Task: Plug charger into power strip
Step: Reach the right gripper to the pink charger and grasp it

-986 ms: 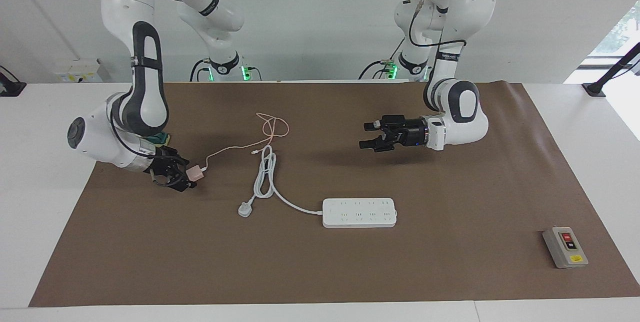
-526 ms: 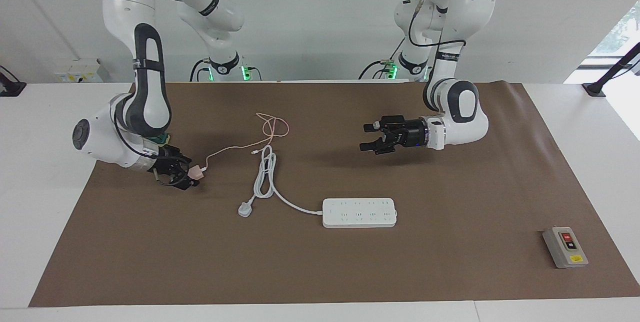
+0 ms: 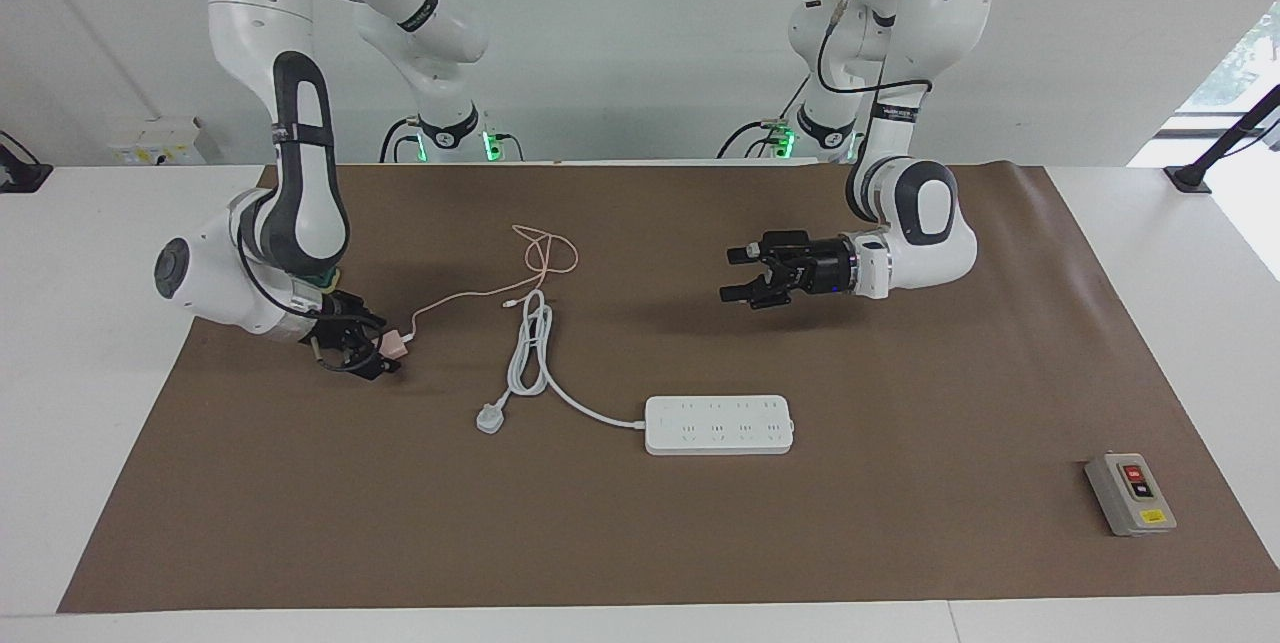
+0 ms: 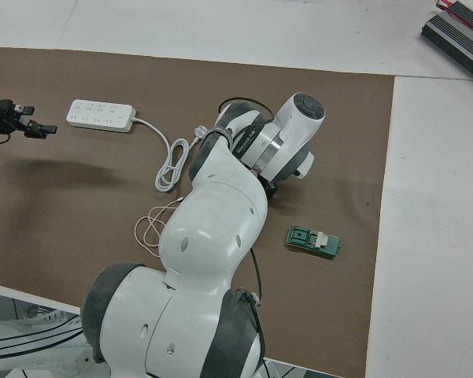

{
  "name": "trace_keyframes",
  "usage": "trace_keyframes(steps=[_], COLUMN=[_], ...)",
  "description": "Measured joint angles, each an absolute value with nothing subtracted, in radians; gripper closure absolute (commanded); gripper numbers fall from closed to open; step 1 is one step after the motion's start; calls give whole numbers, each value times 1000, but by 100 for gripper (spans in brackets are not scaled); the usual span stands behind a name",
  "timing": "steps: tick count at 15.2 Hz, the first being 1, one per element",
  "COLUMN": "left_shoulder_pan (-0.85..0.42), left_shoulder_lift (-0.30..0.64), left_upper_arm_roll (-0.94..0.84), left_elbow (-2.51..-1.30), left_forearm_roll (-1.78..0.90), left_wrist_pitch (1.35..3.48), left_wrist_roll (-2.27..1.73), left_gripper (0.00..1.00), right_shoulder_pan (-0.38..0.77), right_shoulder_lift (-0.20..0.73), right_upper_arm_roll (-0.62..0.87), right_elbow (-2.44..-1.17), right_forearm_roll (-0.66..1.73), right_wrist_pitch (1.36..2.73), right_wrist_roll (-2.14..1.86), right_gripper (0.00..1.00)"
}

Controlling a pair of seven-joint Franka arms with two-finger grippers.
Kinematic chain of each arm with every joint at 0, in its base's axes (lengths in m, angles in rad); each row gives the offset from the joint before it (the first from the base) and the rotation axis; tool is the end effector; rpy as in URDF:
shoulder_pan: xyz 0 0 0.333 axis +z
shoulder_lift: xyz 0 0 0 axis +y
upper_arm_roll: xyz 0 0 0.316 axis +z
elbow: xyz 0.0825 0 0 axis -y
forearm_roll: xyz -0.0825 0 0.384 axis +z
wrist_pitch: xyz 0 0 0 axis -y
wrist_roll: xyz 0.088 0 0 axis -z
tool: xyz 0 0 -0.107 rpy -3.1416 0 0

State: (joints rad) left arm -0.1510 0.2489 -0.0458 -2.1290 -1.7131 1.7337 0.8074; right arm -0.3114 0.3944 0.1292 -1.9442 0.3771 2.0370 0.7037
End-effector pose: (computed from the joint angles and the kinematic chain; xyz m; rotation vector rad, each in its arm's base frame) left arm 0.5361 -0.1982 0.3335 1.5799 0.0244 0.0064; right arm 0.5802 -0.0882 0.2630 -2.3967 1.4878 0.5472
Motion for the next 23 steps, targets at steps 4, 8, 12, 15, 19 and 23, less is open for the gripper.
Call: trace_keyframes(steps=[4,8,12,15,19,23], left_shoulder_pan=[-151,-151,-150,-150,-150,-150], left_shoulder_lift=[249,249,249,249,249,249], left_upper_arm_roll=[-45,-39,-38,-38,-38,-38], left_elbow=[-2129,-2127,-2127,-2127,-2127,-2124], left_forearm_roll=[-1713,-1713,-1713,-1713,-1713,-1713], left_wrist_pitch=[1734,1734,1734,1734,1734,1734], left_wrist_roll=[808,809,809,809,809,809], left_gripper=[0,0,0,0,0,0], right_shoulder_pan=[-312,-312,-309,-278,-164,-50], right_shoulder_lift=[387,375,374,355,301,281], right_upper_arm_roll=[129,130,133,138,140,143], right_elbow=[-1944,-1944,-1926,-1894,-1869,-1805], right_forearm_roll=[377,402,454,491,570,576], right_wrist_pitch=[2037,2032,2005,1981,1980,1971], right_wrist_roll=[704,703,708,791,986,1229], right_gripper=[75,100,100,100,100,100])
